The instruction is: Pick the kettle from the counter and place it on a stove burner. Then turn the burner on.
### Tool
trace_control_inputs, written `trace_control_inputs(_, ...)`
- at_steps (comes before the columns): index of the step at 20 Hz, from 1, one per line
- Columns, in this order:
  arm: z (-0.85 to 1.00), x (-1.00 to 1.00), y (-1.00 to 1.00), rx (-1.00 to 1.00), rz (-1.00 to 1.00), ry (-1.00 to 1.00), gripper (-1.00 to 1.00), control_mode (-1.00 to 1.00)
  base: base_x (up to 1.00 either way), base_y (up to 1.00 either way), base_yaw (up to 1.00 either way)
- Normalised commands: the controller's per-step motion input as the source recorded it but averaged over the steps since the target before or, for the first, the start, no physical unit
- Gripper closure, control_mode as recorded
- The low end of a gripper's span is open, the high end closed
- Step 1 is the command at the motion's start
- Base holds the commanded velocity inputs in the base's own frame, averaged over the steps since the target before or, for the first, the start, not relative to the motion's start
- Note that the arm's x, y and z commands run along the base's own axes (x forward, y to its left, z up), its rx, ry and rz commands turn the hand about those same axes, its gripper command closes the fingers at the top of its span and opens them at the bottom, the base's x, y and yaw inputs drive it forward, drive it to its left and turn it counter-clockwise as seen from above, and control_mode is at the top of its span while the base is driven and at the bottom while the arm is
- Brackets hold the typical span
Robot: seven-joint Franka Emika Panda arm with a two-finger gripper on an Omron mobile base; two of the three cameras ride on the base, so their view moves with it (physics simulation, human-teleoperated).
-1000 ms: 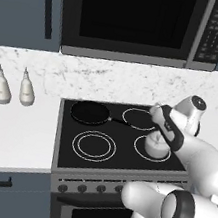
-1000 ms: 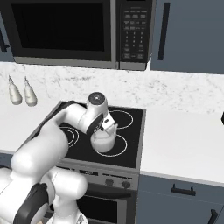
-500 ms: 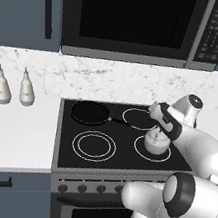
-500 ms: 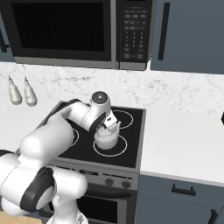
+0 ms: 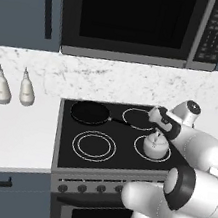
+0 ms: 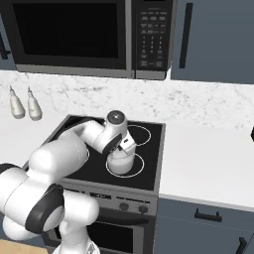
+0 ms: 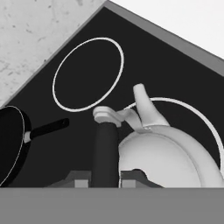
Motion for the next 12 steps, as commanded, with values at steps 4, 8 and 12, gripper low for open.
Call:
trace_control_inputs(4, -0.11, 0.02, 0.0, 0.0, 0.0, 0.0, 1.0, -1.0, 0.0, 0.0, 0.0)
trace_control_inputs(8, 0.0, 0.06, 0.0, 0.0, 0.0, 0.0, 1.0, -1.0, 0.0, 0.0, 0.0)
trace_control_inputs(12, 0.0, 0.0, 0.0, 0.0, 0.0, 0.0, 1.0, -1.0, 0.0, 0.0, 0.0)
